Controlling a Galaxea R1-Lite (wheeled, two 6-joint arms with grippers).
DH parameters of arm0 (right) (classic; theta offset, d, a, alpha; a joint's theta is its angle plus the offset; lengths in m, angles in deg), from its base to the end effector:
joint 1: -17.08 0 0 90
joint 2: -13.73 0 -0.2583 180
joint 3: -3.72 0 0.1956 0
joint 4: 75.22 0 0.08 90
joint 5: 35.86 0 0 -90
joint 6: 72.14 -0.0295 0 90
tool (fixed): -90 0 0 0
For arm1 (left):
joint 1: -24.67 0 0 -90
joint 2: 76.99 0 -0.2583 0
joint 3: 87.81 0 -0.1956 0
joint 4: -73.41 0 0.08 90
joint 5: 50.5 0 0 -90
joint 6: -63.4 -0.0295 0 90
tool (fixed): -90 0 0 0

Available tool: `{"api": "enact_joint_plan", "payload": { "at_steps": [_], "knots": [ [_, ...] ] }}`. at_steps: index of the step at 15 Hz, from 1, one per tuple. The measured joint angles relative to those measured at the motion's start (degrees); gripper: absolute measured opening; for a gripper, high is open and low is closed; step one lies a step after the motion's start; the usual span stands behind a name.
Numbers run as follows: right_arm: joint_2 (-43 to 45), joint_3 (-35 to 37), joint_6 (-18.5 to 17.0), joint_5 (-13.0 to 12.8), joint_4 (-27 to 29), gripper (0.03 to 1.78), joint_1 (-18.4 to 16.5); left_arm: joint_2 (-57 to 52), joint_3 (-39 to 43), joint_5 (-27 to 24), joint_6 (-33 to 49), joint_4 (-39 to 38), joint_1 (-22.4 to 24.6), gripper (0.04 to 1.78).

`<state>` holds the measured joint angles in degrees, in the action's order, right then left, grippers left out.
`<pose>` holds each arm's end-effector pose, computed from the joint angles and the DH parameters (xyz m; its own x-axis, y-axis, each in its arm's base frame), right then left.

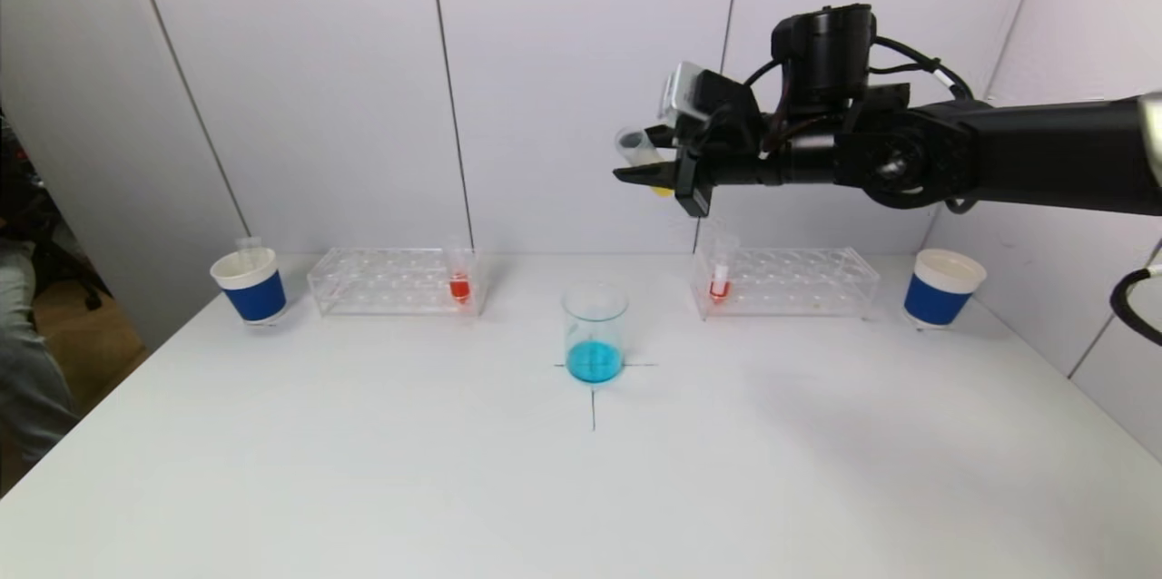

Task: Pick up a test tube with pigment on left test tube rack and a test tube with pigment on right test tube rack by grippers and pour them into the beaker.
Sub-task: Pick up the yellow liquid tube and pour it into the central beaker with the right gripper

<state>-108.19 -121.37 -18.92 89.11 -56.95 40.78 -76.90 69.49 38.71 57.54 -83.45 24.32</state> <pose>0.3892 0.1893 0.2029 0.4941 0.8428 -0.2135 -0.6916 0.2322 -0.6839 0.0318 -0.0006 0.0746 0.9998 -0.0199 -0.0092 0.0207 0.9946 0.1020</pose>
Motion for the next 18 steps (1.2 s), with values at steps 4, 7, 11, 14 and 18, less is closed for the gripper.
{"api": "enact_joint_plan", "payload": {
  "at_steps": [4, 7, 11, 14, 18],
  "knots": [
    [-1.7, 0.5, 8.7, -0.5, -0.7, 0.53, 1.4, 0.0, 0.0, 0.0, 0.0, 0.0, 0.0, 1.76],
    [-2.7, 1.0, 12.1, -0.6, -1.8, 0.53, 1.5, 0.0, 0.0, 0.0, 0.0, 0.0, 0.0, 1.76],
    [-4.3, 1.4, 15.5, -0.8, -3.6, 0.53, 0.8, 0.0, 0.0, 0.0, 0.0, 0.0, 0.0, 1.76],
    [-5.6, 1.7, 19.0, -1.8, -5.2, 0.53, 0.1, 0.0, 0.0, 0.0, 0.0, 0.0, 0.0, 1.76],
    [-7.3, 2.4, 21.6, -3.3, -7.9, 0.53, 0.0, 0.0, 0.0, 0.0, 0.0, 0.0, 0.0, 1.76]
  ]
}}
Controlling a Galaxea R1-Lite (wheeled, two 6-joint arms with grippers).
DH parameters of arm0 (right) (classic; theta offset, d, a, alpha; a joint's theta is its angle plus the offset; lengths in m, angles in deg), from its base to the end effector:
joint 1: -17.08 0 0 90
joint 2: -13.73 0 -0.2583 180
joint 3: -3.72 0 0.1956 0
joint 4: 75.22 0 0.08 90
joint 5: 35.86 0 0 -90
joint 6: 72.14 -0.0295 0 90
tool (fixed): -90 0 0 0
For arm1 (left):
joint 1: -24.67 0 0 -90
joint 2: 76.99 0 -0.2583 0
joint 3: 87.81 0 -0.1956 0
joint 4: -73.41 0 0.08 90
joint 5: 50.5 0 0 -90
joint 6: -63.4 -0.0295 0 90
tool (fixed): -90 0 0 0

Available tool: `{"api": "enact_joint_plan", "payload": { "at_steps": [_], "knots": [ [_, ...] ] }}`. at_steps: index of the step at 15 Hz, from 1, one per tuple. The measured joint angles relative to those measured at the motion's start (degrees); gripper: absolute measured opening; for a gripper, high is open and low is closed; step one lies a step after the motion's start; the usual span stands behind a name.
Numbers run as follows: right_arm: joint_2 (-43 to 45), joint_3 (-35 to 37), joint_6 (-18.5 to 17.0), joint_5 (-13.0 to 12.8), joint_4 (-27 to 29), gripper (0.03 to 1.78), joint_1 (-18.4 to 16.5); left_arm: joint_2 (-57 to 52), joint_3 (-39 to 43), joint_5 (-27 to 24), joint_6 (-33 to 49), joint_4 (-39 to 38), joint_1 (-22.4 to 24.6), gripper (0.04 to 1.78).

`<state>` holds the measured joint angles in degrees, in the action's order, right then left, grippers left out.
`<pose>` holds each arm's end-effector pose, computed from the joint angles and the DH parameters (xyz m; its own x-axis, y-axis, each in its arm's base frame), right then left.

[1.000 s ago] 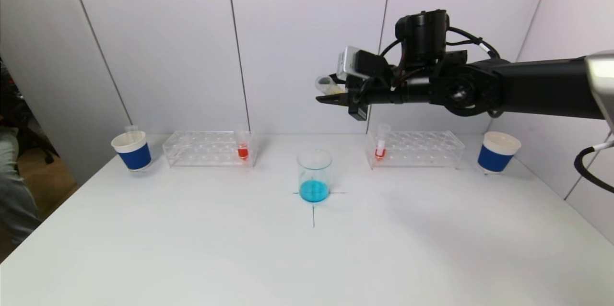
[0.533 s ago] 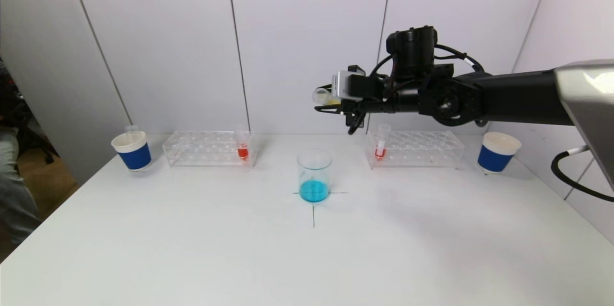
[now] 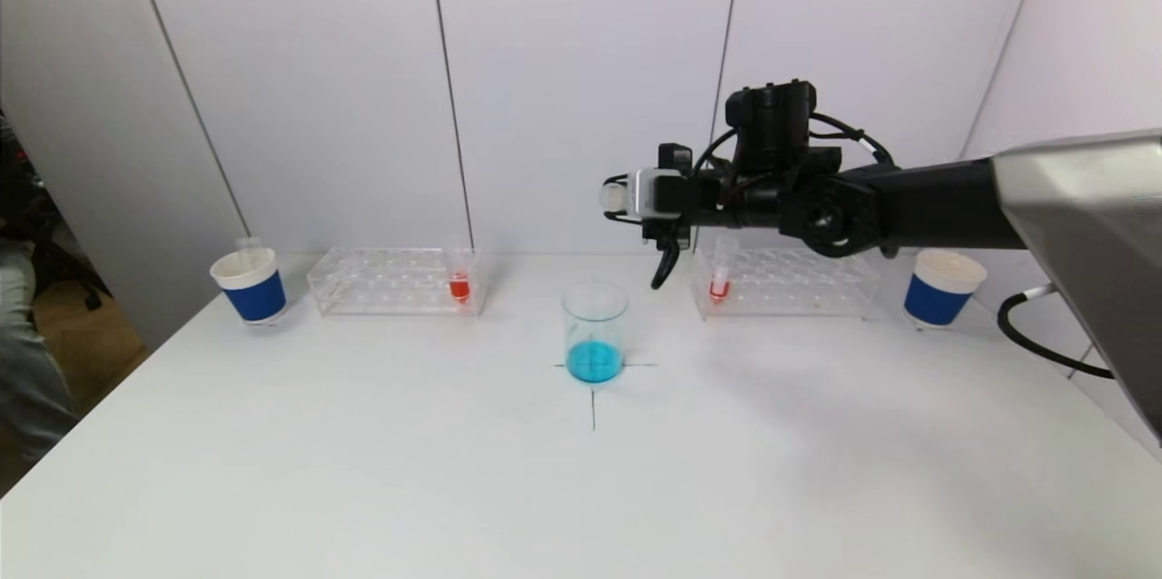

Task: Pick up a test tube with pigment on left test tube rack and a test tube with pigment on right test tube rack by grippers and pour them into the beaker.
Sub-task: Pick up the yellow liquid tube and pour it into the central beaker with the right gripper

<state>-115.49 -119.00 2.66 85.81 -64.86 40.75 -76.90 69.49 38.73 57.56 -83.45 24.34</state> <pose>0.4135 0.1982 0.1475 0.5352 0.8079 -0.2468 -0.4666 0.0391 -0.8836 0.0318 -0.0006 0.0746 0.9998 -0.0192 -0.0092 0.0200 0.9946 0.1016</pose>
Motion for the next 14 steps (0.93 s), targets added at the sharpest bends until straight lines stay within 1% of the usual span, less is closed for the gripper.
{"api": "enact_joint_plan", "payload": {
  "at_steps": [3, 5, 6, 8, 12, 14],
  "knots": [
    [-0.6, 1.3, 2.5, -0.7, -2.2, 0.53, -0.1, 0.0, 0.0, 0.0, 0.0, 0.0, 0.0, 1.76],
    [-0.9, 2.6, 5.4, -1.1, -4.9, 0.53, -0.1, 0.0, 0.0, 0.0, 0.0, 0.0, 0.0, 1.76],
    [-1.1, 2.8, 6.9, -1.3, -5.0, 0.53, -0.1, 0.0, 0.0, 0.0, 0.0, 0.0, 0.0, 1.76],
    [-1.1, 3.3, 8.6, -2.0, -5.0, 0.53, -0.1, 0.0, 0.0, 0.0, 0.0, 0.0, 0.0, 1.76],
    [-1.2, 4.4, 12.4, -2.3, -5.2, 0.53, -0.1, 0.0, 0.0, 0.0, 0.0, 0.0, 0.0, 1.76],
    [-1.2, 4.9, 14.3, -2.8, -6.6, 0.53, -0.1, 0.0, 0.0, 0.0, 0.0, 0.0, 0.0, 1.76]
  ]
}}
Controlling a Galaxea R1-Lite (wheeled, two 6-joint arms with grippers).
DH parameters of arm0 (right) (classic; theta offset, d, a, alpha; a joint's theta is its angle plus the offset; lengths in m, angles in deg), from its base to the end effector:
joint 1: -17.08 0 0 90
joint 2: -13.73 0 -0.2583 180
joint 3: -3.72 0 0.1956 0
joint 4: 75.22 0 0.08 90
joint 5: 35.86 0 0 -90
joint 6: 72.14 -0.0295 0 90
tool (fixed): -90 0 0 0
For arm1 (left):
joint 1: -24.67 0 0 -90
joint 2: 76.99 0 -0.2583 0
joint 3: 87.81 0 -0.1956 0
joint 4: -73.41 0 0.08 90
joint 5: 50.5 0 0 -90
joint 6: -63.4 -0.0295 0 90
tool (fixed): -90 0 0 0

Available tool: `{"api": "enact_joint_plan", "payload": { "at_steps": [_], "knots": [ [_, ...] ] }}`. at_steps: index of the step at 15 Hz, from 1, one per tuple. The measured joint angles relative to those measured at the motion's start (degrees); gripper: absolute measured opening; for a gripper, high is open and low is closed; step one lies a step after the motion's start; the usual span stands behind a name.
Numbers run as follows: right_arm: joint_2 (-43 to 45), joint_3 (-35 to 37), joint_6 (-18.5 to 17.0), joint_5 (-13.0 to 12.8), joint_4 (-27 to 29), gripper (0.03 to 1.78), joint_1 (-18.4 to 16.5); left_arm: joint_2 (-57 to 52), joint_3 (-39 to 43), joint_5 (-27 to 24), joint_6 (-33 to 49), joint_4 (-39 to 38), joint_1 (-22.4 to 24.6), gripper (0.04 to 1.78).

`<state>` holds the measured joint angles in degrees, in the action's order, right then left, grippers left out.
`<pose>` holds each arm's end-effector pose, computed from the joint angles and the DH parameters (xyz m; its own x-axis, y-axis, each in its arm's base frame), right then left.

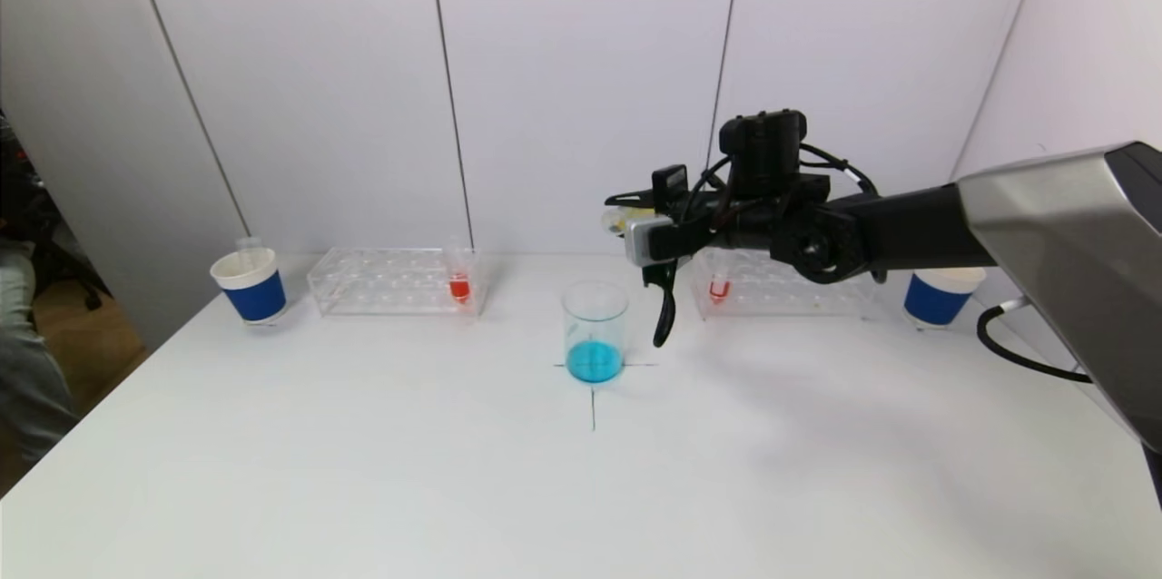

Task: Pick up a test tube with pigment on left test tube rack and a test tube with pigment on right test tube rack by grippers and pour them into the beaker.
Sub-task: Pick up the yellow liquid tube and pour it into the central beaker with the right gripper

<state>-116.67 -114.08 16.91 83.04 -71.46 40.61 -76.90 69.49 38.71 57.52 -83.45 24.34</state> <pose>0.4159 0.1967 0.1242 0.5772 0.7785 -0.2466 -0.2711 -0.1022 -0.9571 0.0318 -0.0006 0.0746 0.9998 -0.0195 -0.0092 0.0204 0.9945 0.1023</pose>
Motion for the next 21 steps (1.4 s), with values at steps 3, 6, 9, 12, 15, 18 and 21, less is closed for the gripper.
{"api": "enact_joint_plan", "payload": {
  "at_steps": [3, 6, 9, 12, 15, 18, 21],
  "knots": [
    [0.2, 0.5, 1.4, -0.5, -0.2, 0.53, 0.0, 0.0, 0.0, 0.0, 0.0, 0.0, 0.0, 1.76],
    [0.3, 0.6, 1.9, -0.8, -0.3, 0.53, 0.2, 0.0, 0.0, 0.0, 0.0, 0.0, 0.0, 1.76],
    [0.4, 1.0, 1.9, -0.6, -0.9, 0.53, 0.2, 0.0, 0.0, 0.0, 0.0, 0.0, 0.0, 1.76],
    [0.4, 1.8, 1.9, -0.5, -1.8, 0.53, 0.4, 0.0, 0.0, 0.0, 0.0, 0.0, 0.0, 1.76],
    [0.4, 2.2, 1.9, -0.4, -2.1, 0.53, 0.6, 0.0, 0.0, 0.0, 0.0, 0.0, 0.0, 1.76],
    [0.4, 2.4, 1.9, -0.3, -2.2, 0.53, 0.6, 0.0, 0.0, 0.0, 0.0, 0.0, 0.0, 1.76],
    [0.4, 2.8, 1.9, -0.3, -2.3, 0.53, 0.6, 0.0, 0.0, 0.0, 0.0, 0.0, 0.0, 1.76]
  ]
}}
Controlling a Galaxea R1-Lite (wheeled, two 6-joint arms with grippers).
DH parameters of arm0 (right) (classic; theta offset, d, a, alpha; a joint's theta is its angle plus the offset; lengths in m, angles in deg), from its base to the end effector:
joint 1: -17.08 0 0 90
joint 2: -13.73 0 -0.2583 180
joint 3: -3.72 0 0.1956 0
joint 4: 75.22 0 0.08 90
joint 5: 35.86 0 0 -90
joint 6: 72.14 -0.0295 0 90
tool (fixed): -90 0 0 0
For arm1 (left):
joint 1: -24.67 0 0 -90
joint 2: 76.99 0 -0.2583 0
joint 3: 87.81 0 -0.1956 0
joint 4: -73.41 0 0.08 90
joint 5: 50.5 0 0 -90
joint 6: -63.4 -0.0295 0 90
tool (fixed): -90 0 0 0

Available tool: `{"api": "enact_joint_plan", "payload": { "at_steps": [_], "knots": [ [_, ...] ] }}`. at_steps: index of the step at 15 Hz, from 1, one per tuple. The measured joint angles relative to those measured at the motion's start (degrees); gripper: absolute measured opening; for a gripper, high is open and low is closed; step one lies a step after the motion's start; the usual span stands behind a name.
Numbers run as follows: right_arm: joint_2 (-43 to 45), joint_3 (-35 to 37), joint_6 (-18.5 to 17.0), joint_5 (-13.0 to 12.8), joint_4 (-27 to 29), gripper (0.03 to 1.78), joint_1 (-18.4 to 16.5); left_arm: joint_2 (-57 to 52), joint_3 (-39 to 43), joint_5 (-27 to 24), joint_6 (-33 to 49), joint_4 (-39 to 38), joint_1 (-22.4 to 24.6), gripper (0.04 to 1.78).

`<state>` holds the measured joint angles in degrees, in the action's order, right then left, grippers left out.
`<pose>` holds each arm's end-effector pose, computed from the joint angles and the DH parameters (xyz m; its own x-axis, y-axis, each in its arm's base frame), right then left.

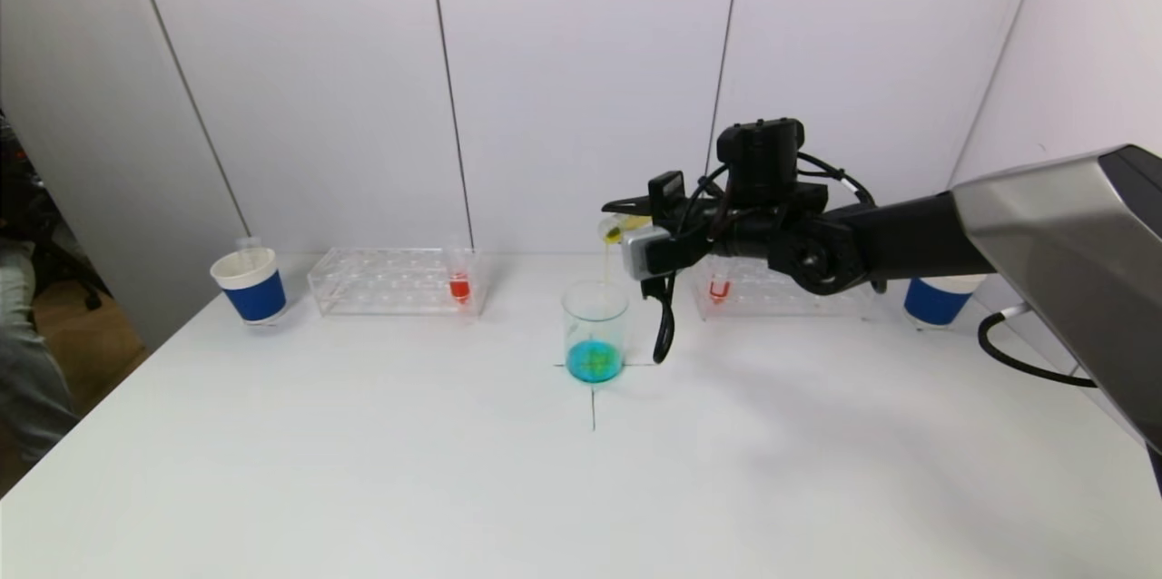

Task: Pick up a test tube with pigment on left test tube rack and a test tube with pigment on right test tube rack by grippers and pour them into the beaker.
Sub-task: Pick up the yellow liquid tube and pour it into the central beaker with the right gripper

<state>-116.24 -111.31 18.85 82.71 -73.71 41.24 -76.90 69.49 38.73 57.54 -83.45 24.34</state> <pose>0.4107 0.1997 0.1175 0.5728 0.7811 -0.2487 -0.2449 -0.1265 -0.9613 0.0318 -0.0006 0.0746 0.9998 -0.0192 -0.0092 0.0200 0.9946 0.1020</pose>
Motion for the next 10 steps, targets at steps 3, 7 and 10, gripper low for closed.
{"api": "enact_joint_plan", "payload": {
  "at_steps": [3, 7, 10],
  "knots": [
    [0.0, 0.0, 0.4, -0.1, 0.2, 0.53, 0.1, 0.0, 0.0, 0.0, 0.0, 0.0, 0.0, 1.76],
    [0.1, -0.3, 2.0, -0.4, 0.5, 0.53, 0.1, 0.0, 0.0, 0.0, 0.0, 0.0, 0.0, 1.76],
    [0.3, -0.4, 4.0, -0.4, 0.6, 0.53, 0.1, 0.0, 0.0, 0.0, 0.0, 0.0, 0.0, 1.76]
  ]
}}
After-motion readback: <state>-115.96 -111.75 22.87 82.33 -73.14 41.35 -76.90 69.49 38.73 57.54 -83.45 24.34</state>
